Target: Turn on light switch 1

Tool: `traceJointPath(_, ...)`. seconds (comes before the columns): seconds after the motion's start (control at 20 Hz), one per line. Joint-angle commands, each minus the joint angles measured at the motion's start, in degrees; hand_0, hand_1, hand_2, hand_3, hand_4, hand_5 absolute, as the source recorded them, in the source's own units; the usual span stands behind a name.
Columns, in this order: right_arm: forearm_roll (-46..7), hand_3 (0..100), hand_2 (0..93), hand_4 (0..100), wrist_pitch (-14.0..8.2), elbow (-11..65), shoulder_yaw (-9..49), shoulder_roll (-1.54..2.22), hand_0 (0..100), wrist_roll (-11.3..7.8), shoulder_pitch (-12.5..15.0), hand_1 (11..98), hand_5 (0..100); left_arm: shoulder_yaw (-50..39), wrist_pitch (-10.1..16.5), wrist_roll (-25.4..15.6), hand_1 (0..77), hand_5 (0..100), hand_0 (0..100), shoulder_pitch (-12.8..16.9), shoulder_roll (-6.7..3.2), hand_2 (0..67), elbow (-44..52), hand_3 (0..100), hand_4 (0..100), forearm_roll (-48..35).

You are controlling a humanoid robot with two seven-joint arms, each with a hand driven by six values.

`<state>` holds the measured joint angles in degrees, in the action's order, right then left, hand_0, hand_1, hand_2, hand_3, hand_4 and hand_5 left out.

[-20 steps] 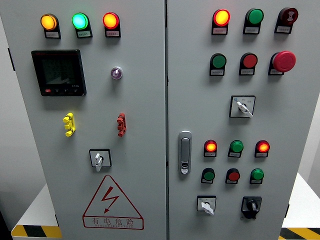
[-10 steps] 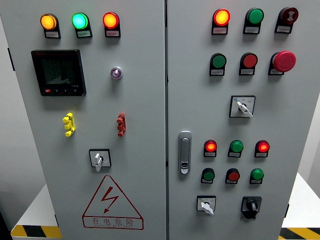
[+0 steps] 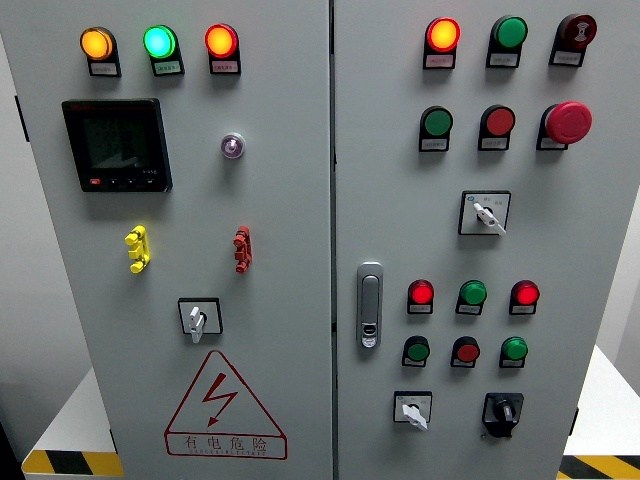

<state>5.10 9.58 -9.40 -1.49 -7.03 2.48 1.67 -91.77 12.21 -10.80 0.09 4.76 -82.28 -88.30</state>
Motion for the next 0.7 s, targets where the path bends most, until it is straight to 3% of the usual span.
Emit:
traceJointPath(0.0,0.0,11,0.0,23,0.0,0.0,0.0,0.0,0,0.07,-0.09,22.6,15,0.36,0.0,0.6,40.8,51,0,-0.17,-0.01,20.2,-2.61,56,73,0.58)
traceJointPath(0.25,0.0,11,0.0,23,0.0,0.0,0.0,0.0,0,0.07,0.0,22.6,15,0.81,-0.52,3.85,46.3,59,0,-0.26,-0.19,23.1,-5.69,65,83,0.67)
traceJointPath(0.45,0.0,11,0.0,23,0.0,0.0,0.0,0.0,0,-0.02,-0.09,22.6,15,0.54,-1.22,8.86,46.7,63,0,-4.29,-0.01,25.0,-5.96,68,87,2.42)
traceJointPath(0.65,0.0,11,0.0,23,0.0,0.0,0.0,0.0,0,-0.02,0.0,22.6,15,2.9,-8.15,11.76,47.7,63,0,-7.99,0.25,26.3,-7.54,70,88,4.1)
